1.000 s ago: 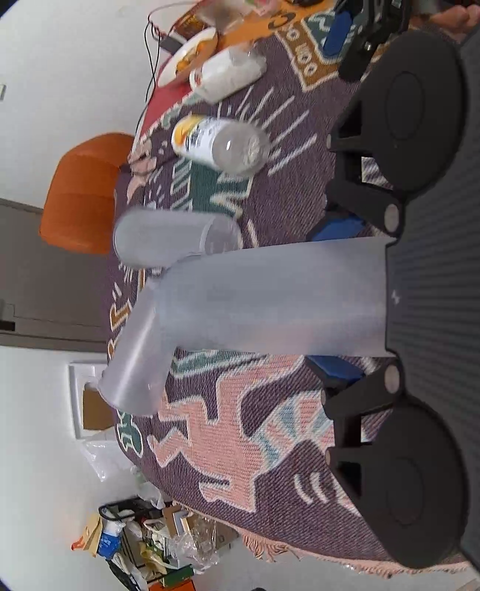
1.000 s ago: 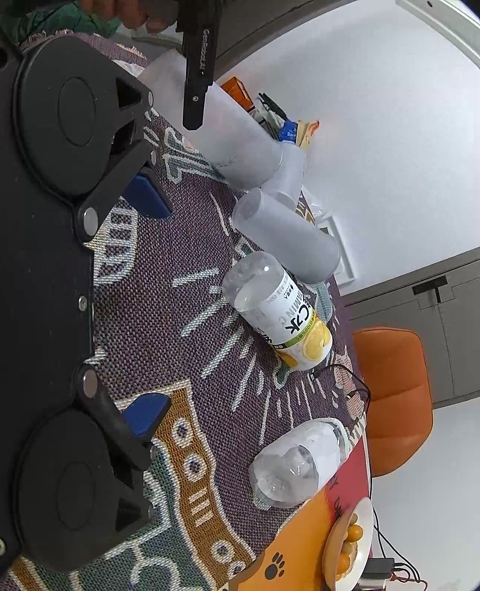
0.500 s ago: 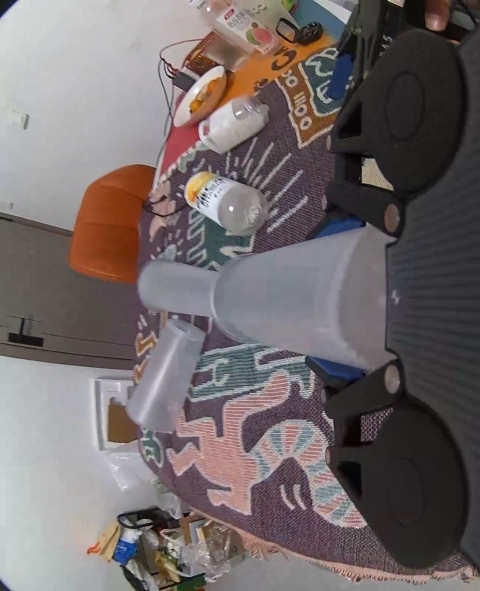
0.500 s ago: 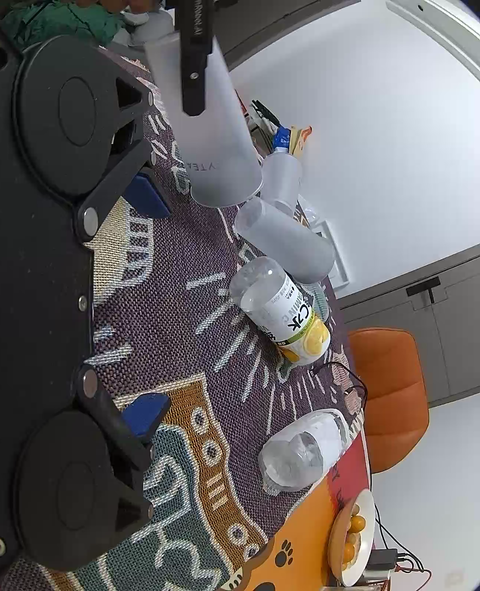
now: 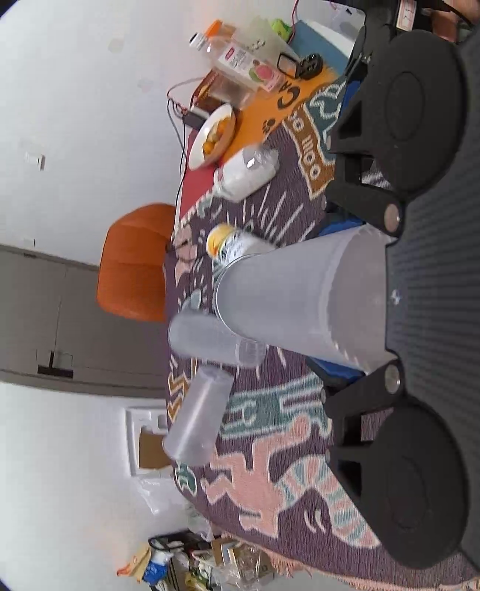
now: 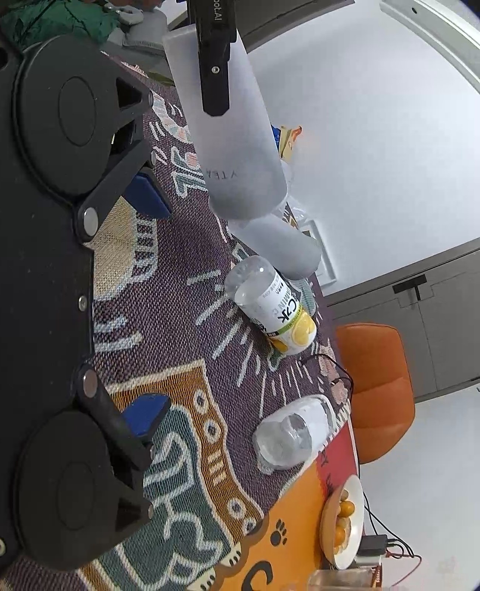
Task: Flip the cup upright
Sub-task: 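Lift the cup with the left tool and tilt it toward the right tool, then grasp the cup with the right tool while the left tool releases it, then rotate the cup rim-up with the right tool and lower it onto the tablecloth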
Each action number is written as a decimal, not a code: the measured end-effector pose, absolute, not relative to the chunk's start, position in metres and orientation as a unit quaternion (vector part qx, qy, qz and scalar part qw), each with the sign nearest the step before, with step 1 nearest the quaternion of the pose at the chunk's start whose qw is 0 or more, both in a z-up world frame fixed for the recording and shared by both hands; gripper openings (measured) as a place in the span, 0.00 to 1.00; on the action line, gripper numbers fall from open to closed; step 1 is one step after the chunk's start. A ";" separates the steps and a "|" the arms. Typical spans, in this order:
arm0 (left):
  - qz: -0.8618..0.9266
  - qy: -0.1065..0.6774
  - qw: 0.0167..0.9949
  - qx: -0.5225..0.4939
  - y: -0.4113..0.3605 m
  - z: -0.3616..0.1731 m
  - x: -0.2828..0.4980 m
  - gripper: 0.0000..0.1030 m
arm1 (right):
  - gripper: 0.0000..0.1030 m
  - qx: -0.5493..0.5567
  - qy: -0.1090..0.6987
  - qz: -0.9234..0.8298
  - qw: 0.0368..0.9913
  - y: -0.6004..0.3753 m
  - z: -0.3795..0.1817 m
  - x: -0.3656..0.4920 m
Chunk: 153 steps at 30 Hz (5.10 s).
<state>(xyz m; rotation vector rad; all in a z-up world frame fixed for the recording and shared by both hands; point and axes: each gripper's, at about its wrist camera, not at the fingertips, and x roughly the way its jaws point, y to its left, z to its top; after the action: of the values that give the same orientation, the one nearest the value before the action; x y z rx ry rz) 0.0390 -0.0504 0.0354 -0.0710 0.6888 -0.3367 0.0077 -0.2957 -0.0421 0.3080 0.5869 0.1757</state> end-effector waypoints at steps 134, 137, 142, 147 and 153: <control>-0.017 0.303 0.949 -0.079 0.041 0.027 -0.002 0.90 | 1.00 0.047 0.202 0.186 0.960 -0.215 0.018 0.018; -0.017 0.296 0.952 -0.076 0.036 0.032 -0.008 0.90 | 1.00 0.049 0.203 0.183 0.961 -0.219 0.019 0.012; -0.017 0.279 0.957 -0.074 0.031 0.038 -0.021 0.94 | 1.00 0.053 0.206 0.182 0.960 -0.225 0.019 0.001; -0.017 0.277 0.958 -0.065 0.025 0.040 -0.031 0.95 | 1.00 0.060 0.214 0.177 0.959 -0.229 0.015 -0.011; -0.015 0.278 0.959 -0.056 0.019 0.039 -0.038 0.96 | 1.00 0.068 0.214 0.170 0.960 -0.237 0.013 -0.022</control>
<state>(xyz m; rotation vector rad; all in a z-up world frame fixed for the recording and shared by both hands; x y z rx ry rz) -0.0382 0.0195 0.0395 -0.1141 0.5632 -0.0300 -0.0224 -0.2374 0.0128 0.1374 0.4343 0.3438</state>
